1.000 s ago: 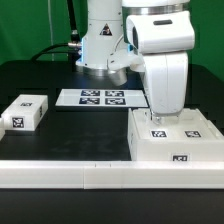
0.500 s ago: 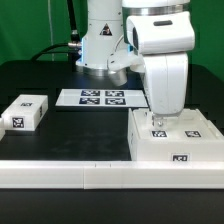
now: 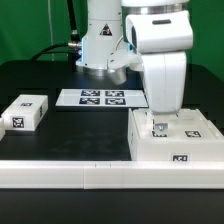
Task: Assemble cabinet
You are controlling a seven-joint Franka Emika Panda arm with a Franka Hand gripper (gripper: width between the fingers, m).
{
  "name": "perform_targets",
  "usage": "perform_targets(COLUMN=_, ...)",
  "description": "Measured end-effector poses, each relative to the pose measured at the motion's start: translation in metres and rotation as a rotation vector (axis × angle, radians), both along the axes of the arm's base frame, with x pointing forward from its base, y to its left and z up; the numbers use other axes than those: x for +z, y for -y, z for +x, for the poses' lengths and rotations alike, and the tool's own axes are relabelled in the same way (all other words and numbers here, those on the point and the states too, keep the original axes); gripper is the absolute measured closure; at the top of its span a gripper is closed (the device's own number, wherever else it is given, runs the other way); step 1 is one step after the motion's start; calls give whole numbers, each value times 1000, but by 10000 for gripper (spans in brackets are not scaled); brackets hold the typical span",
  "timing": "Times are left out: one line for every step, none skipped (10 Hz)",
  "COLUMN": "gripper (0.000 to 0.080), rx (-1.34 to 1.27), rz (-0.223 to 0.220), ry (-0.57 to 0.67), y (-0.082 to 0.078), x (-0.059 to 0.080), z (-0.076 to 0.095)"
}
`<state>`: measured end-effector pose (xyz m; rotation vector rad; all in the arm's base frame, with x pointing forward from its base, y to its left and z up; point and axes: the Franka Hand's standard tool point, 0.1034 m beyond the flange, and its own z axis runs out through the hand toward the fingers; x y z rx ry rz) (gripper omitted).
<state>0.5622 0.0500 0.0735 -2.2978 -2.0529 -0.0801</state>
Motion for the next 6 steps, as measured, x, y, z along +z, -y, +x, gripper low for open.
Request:
perform_targets(gripper=2, rx=-90, rz=-10, ry=-2, y=-1, x=9, z=-8)
perform_targets(gripper=2, rx=-171, rz=-18, ry=-2, y=-7, x=14, z=-18)
perform_targets(gripper=2, rx=-198, rz=-19, ry=2, y=-12, x=15, z=-23)
perform_targets(gripper=2, rx=-224, rz=-18, ry=-1, y=-15, x=14, z=-26)
perform_targets(gripper=2, rx=-230, rz=-18, ry=-2, y=-14, x=13, z=-26)
perform_targets(gripper=2, rx=-230, rz=-17, ry=-3, y=-14, x=13, z=-26)
